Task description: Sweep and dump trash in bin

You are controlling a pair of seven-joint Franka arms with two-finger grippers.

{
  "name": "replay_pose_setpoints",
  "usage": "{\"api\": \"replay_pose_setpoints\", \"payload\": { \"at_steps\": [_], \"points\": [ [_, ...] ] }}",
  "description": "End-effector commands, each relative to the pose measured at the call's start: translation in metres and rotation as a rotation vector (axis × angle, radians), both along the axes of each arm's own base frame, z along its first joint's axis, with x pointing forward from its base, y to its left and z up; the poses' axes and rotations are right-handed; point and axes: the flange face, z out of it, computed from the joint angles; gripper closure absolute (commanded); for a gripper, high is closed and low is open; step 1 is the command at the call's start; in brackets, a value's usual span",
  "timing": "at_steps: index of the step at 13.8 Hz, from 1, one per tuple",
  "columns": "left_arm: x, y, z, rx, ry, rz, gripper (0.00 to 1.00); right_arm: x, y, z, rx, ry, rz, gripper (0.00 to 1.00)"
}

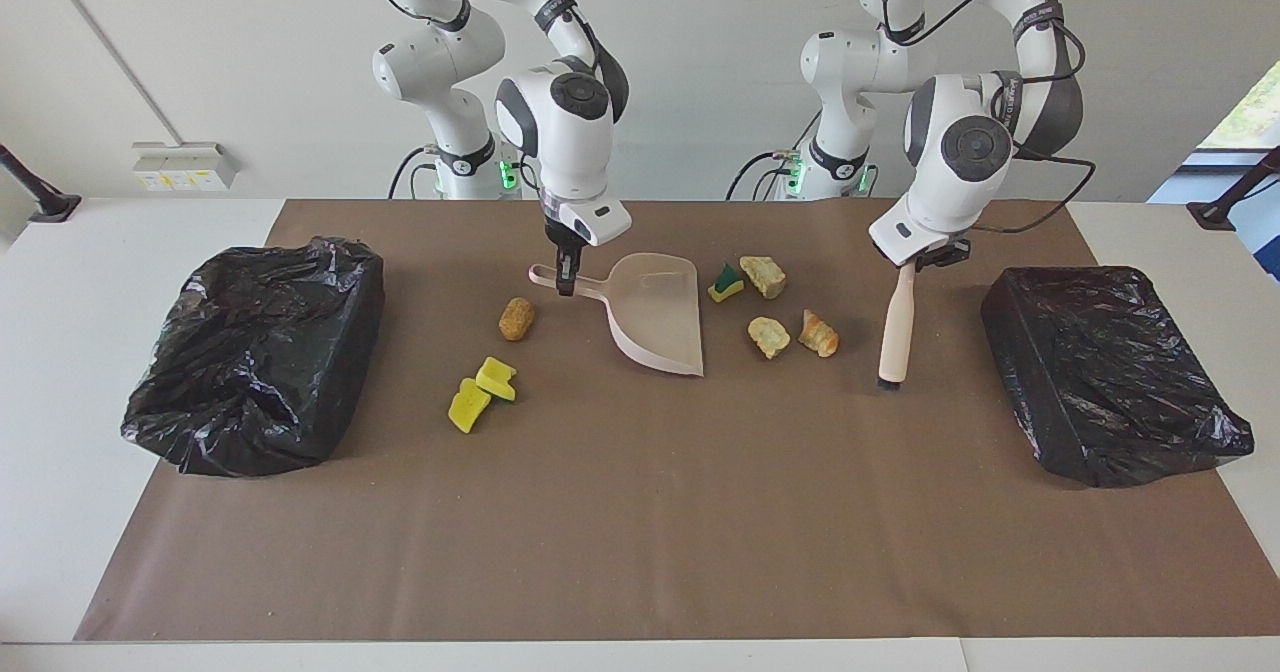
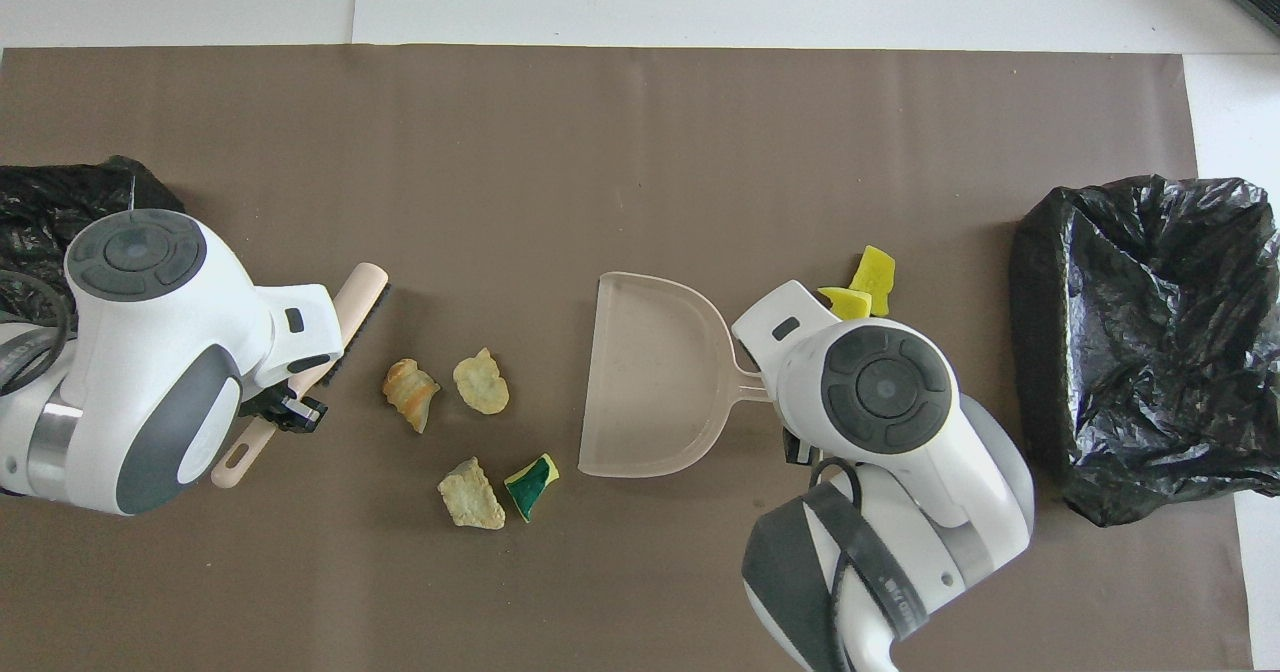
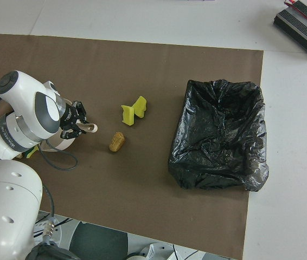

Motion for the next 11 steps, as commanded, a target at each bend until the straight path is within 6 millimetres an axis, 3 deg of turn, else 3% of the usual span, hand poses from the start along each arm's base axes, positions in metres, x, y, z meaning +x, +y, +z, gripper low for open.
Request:
{"api": "replay_pose_setpoints", "payload": {
  "at_steps": [1,4,7,11],
  "points": [
    [-0.046,0.0,-0.015,0.056,-0.018,0.161,1.0,-0.005,-0.003,-0.005,-0.015,-0.013,0.043,1.0],
    [-0.066,-0.044,-0.024,-0.008,-0.022,0.254,1.0,-0.004,-0.005,-0.005,-0.017,-0.013,0.039,1.0],
    [-0.082,-0.109,-0.03,-0.047,-0.063,0.319,1.0,-0.002,-0.007,-0.007,-0.017,-0.013,0.034,1.0],
    [-0.094,-0.175,-0.045,-0.171,-0.094,0.265,1.0,0.003,-0.013,-0.008,-0.011,-0.021,0.023,1.0]
  ]
}}
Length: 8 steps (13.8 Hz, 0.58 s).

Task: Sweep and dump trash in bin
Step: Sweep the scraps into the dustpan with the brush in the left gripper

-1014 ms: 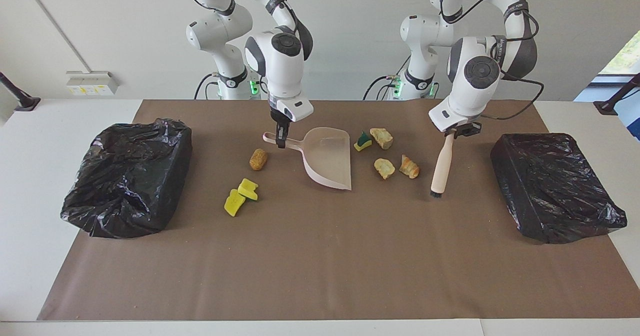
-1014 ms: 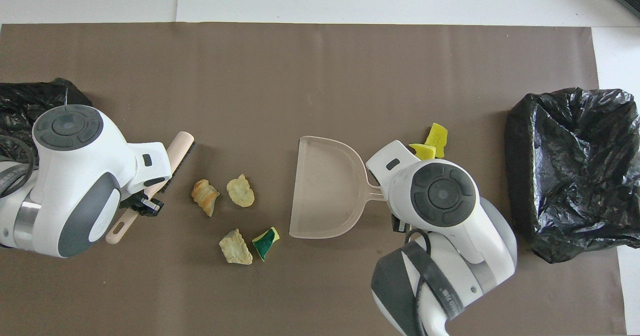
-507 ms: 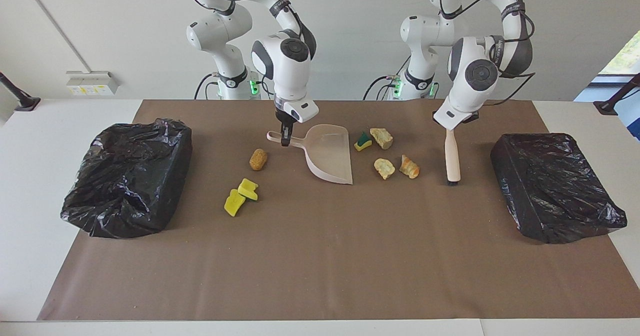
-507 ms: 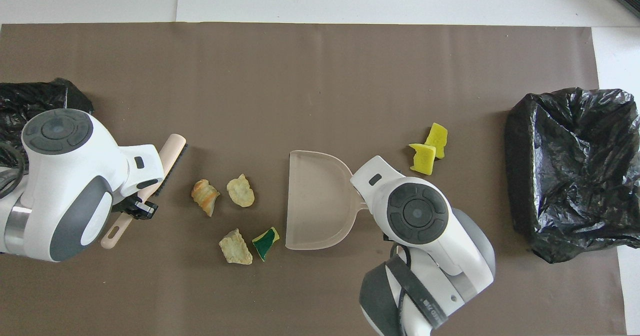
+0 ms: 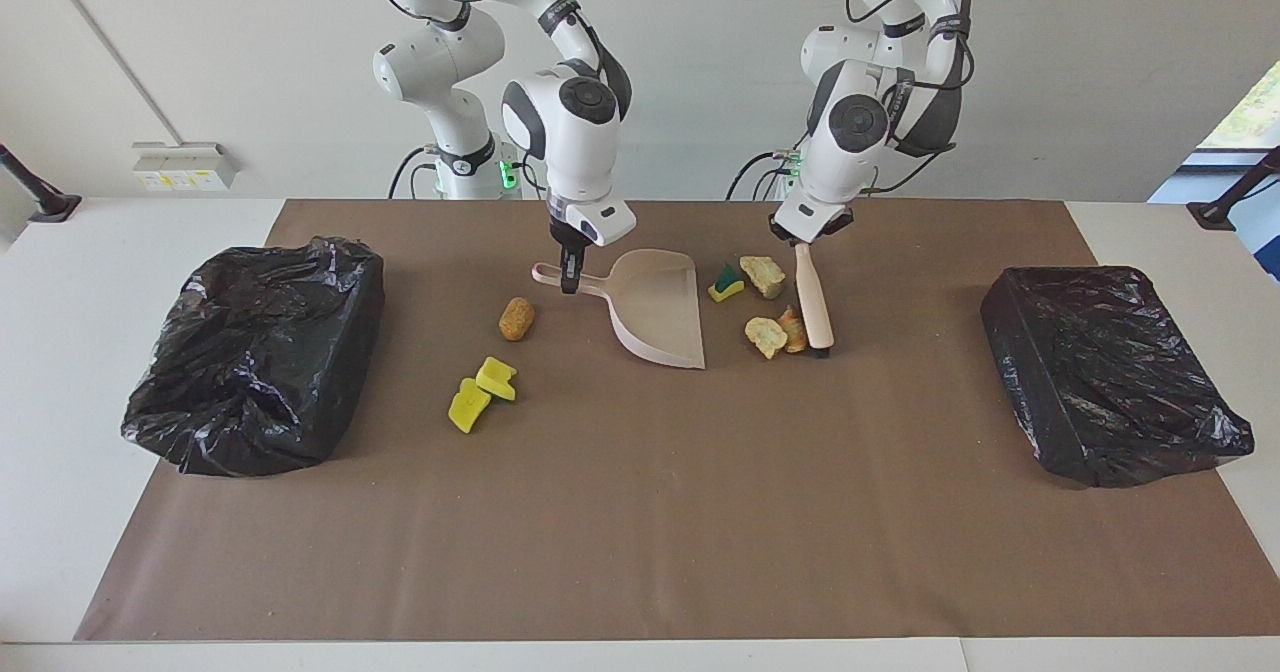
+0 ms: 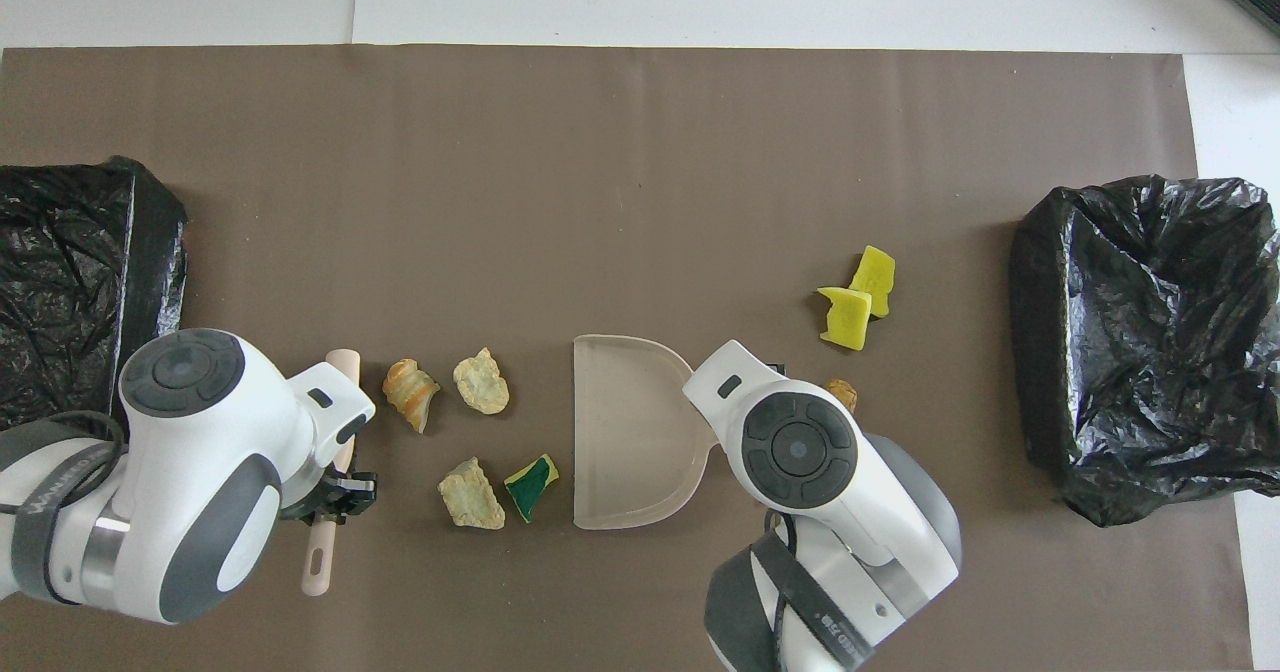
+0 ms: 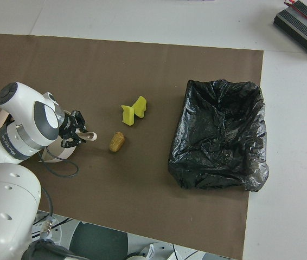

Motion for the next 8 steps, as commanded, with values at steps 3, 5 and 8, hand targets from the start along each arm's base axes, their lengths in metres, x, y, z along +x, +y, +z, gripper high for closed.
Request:
{"api": "replay_pose_setpoints", "payload": {
  "at_steps": [3,5,8],
  "points": [
    [-0.016,-0.055,-0.003,-0.118,-0.04,-0.085,1.0,0.008,-0.013,-0.006,-0.002,-0.024,0.014,1.0],
    [-0.027,-0.082,0.006,-0.151,-0.069,-0.166,1.0,0.01,-0.016,-0.006,-0.002,-0.024,0.008,1.0],
    [-0.021,-0.121,0.026,-0.186,-0.101,-0.212,1.0,0.011,-0.018,-0.007,-0.002,-0.024,0.005,1.0]
  ]
}}
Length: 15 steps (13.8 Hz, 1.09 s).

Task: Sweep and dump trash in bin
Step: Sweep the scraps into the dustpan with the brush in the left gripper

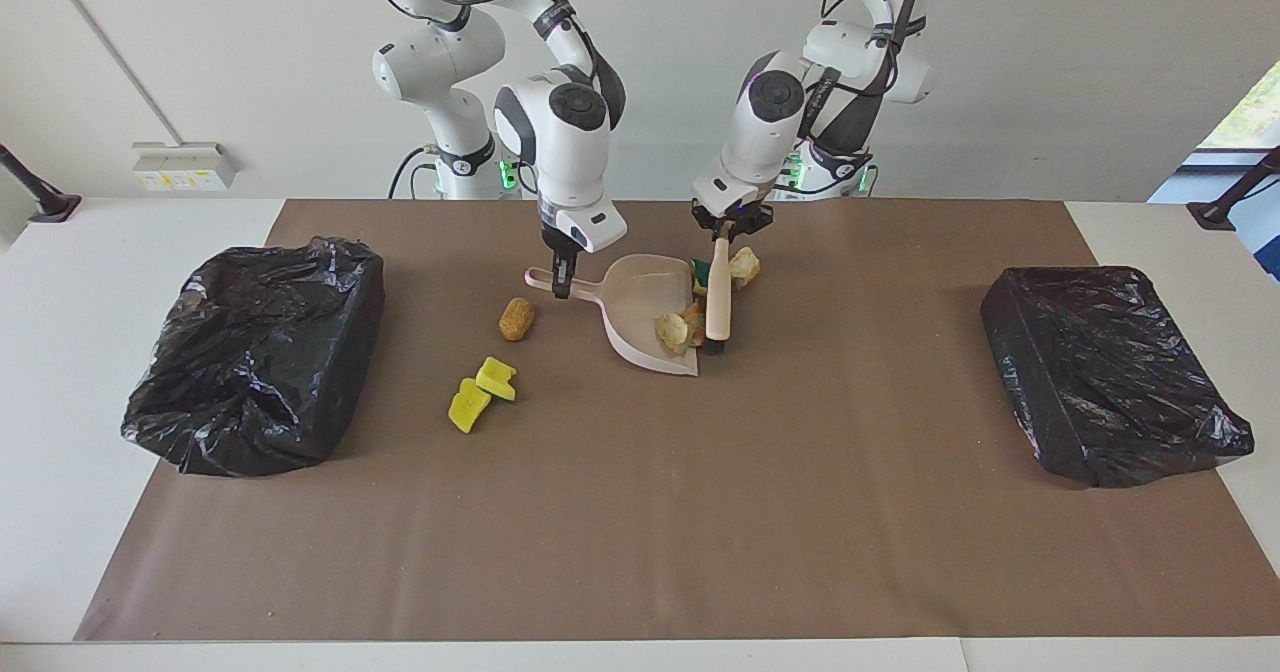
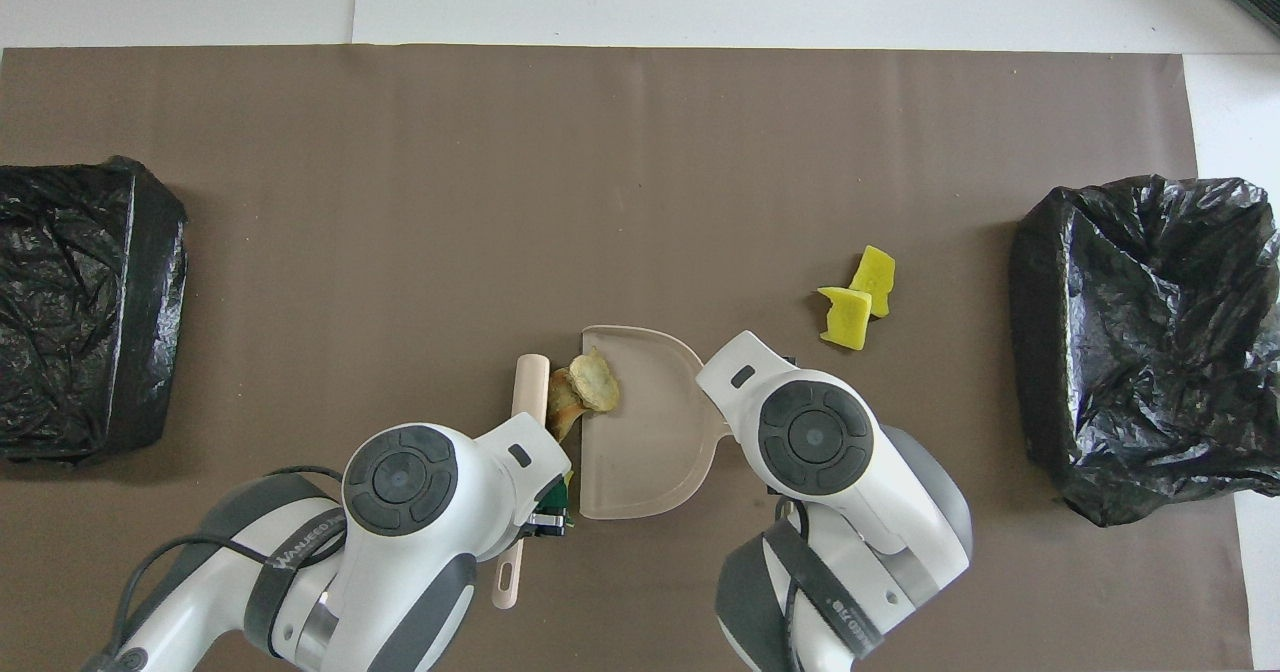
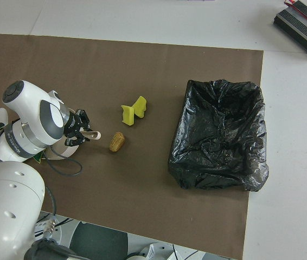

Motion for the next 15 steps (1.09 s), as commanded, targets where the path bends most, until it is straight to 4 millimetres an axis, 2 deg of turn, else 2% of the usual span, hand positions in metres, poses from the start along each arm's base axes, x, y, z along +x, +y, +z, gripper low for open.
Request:
{"api": "replay_pose_setpoints", "payload": {
  "at_steps": [1,2,4,7,9,11,15],
  "points": [
    [0.007,-0.032,0.016,-0.042,-0.017,-0.04,1.0,0.005,-0.007,-0.004,-0.001,-0.026,0.029,1.0],
    [0.009,-0.036,0.02,-0.044,-0.016,-0.039,1.0,0.006,-0.008,-0.003,0.0,-0.028,0.028,1.0],
    [0.017,-0.03,0.045,-0.055,-0.026,0.001,1.0,0.005,-0.007,-0.004,0.0,-0.028,0.031,1.0],
    [0.026,0.008,0.074,-0.002,0.021,0.117,1.0,0.006,-0.005,-0.011,-0.004,-0.02,0.05,1.0],
    [0.029,0.036,0.07,0.086,0.095,0.236,1.0,0.007,-0.006,-0.012,-0.002,-0.02,0.079,1.0],
    [0.024,0.063,0.066,0.177,0.135,0.326,1.0,0.007,0.0,-0.024,-0.005,-0.015,0.094,1.0],
    [-0.016,0.097,0.049,0.269,0.137,0.377,1.0,0.009,0.0,-0.025,-0.005,-0.014,0.113,1.0]
  ]
}}
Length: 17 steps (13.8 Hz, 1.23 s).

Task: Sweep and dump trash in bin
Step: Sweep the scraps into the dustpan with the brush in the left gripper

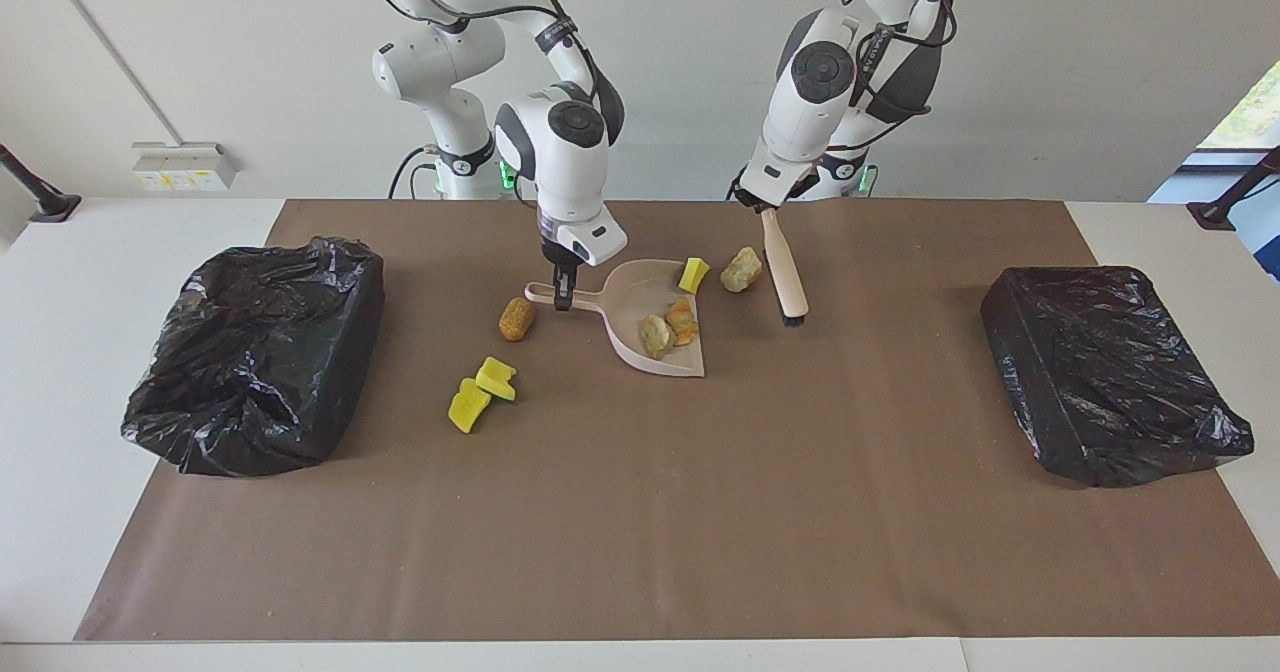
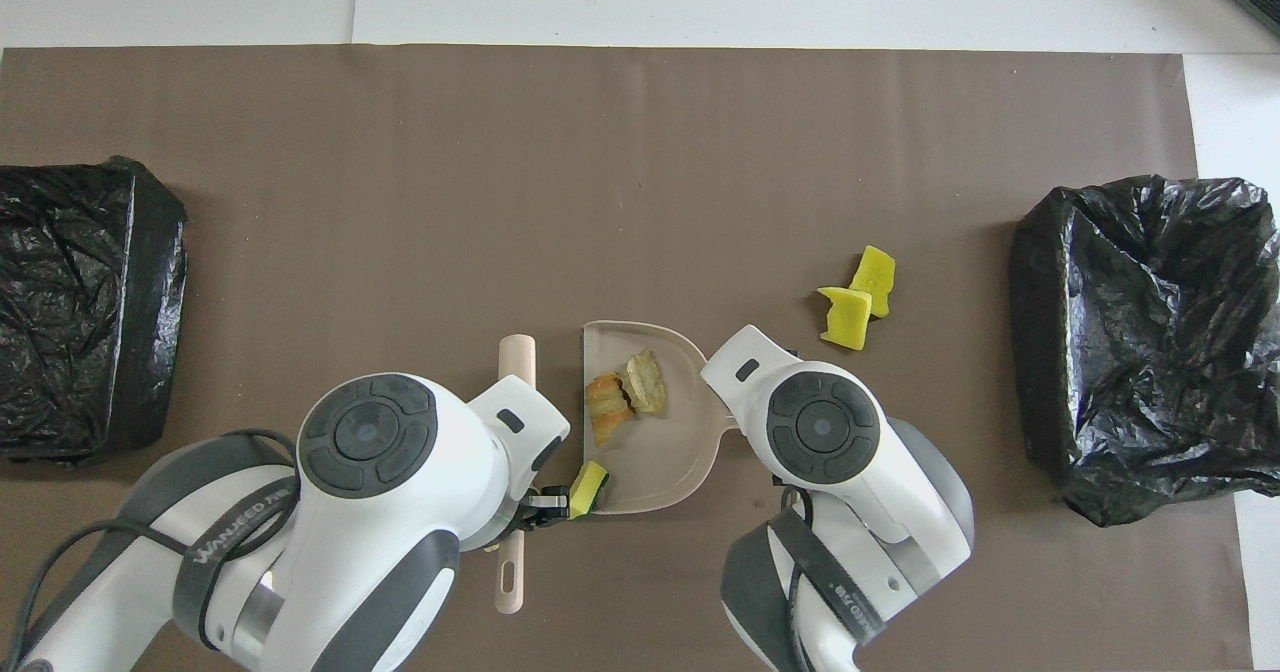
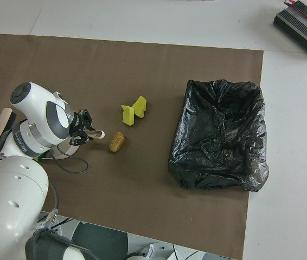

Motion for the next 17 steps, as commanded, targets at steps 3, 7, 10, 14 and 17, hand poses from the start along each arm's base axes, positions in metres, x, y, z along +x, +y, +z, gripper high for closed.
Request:
{"api": "replay_pose_setpoints", "payload": {
  "at_steps": [3,7,10,14,17],
  "points": [
    [-0.054,0.01,-0.017,0.118,-0.024,0.154,1.0,0.001,0.0,-0.003,-0.006,-0.016,0.051,1.0],
    [-0.084,-0.022,-0.045,0.135,-0.07,0.224,1.0,0.001,0.0,-0.003,-0.007,-0.014,0.053,1.0],
    [-0.083,-0.051,-0.069,0.085,-0.061,0.329,1.0,0.001,0.0,-0.003,-0.007,-0.014,0.053,1.0],
    [-0.069,-0.081,-0.092,0.008,-0.085,0.466,1.0,0.002,-0.002,-0.003,-0.007,-0.012,0.068,1.0],
    [-0.037,-0.106,-0.083,-0.127,-0.117,0.451,1.0,0.002,-0.001,-0.002,-0.007,-0.013,0.068,1.0]
  ]
}}
